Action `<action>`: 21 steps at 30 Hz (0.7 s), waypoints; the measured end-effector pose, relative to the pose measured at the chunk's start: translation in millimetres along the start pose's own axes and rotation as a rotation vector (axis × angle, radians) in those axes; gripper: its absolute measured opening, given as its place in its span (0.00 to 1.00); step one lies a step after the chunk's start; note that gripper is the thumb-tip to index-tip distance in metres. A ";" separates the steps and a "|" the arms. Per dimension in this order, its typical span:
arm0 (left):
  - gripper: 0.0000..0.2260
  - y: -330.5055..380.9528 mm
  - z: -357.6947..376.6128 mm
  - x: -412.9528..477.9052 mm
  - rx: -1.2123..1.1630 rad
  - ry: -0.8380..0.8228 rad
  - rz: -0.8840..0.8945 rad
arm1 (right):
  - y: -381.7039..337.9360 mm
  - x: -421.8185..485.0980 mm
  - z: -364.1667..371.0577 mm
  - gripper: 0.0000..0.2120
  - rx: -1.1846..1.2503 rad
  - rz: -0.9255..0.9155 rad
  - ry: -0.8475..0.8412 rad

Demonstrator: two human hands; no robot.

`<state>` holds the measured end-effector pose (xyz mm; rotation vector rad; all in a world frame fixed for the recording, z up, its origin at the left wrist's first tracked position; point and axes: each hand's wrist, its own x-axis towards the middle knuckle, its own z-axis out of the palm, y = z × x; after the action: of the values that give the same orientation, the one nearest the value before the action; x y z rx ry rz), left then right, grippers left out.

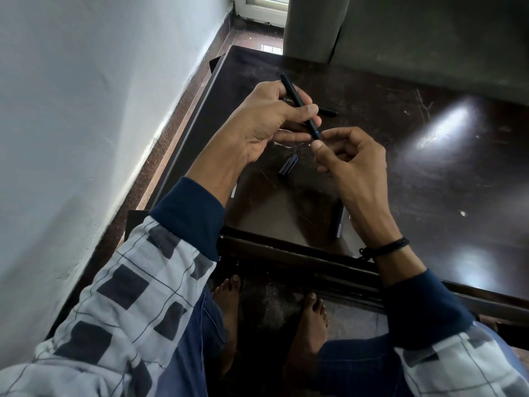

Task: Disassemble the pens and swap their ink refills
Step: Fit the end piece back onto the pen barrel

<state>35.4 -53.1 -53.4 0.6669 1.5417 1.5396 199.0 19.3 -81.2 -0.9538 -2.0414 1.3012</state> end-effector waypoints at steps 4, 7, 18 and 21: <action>0.06 -1.1 -0.1 0.3 0.006 -0.002 0.003 | 0.2 -0.6 0.0 0.08 -0.062 -0.012 -0.012; 0.06 -1.0 0.1 0.3 0.002 -0.007 0.000 | -0.3 -0.6 0.2 0.09 -0.060 -0.016 0.000; 0.07 -0.9 -0.7 0.5 -0.007 -0.004 0.002 | 2.0 0.5 2.6 0.04 -0.025 0.006 -0.024; 0.07 -0.2 -0.4 -0.5 0.003 -0.006 0.005 | -0.4 0.0 2.6 0.04 -0.008 -0.001 -0.010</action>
<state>35.3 -53.7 -53.5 0.6767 1.5392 1.5382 197.0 17.8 -81.9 -0.9518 -2.0558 1.3009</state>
